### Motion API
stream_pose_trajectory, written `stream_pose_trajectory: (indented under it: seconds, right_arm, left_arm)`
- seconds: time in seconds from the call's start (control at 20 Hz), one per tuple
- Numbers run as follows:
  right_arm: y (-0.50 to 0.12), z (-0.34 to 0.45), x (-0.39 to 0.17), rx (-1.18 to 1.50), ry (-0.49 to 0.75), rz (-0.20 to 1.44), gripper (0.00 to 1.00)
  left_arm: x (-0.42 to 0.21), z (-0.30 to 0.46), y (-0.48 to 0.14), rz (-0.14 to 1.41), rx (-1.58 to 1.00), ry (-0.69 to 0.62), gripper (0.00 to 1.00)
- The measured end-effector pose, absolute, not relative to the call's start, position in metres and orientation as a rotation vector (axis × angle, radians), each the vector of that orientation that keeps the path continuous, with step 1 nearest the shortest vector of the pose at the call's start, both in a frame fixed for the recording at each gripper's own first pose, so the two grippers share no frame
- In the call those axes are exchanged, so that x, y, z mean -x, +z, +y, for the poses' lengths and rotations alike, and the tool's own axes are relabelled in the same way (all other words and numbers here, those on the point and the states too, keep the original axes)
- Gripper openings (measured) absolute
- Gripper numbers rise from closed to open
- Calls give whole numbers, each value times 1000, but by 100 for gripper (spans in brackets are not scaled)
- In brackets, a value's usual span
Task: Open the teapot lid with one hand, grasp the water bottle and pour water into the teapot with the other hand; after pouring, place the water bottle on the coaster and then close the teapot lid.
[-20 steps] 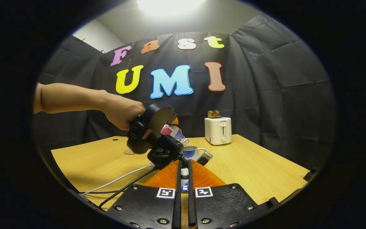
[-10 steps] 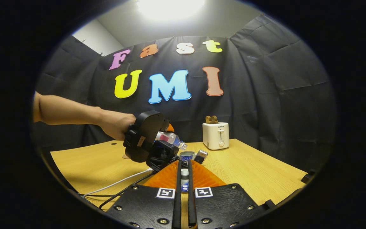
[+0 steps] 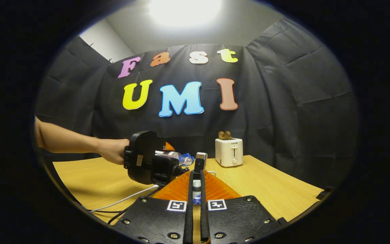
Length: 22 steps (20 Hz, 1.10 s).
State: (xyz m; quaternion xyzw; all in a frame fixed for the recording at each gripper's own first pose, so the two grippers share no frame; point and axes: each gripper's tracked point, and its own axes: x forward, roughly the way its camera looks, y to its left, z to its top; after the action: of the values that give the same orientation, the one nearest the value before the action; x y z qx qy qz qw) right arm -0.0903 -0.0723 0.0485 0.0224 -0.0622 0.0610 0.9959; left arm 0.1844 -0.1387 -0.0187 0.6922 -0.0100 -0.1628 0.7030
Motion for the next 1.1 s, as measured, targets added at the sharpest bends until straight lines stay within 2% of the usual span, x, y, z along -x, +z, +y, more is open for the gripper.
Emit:
stream_pose_trajectory:
  seconds: [0.3, 0.55, 0.9, 1.1]
  right_arm:
    - [66, -71, 93, -50, 118, -152, 8]
    - [67, -52, 83, -83, 178, -128, 8]
    - [47, -23, 28, -87, 202, -80, 8]
    - [32, -15, -8, -65, 177, -67, 9]
  left_arm:
    - [-172, -101, -10, -35, -1261, -310, 85]
    - [-166, -54, 1, -6, -848, -240, 86]
    - [-152, -23, 36, -4, -260, -197, 85]
    - [-136, -2, 62, -97, -19, -163, 85]
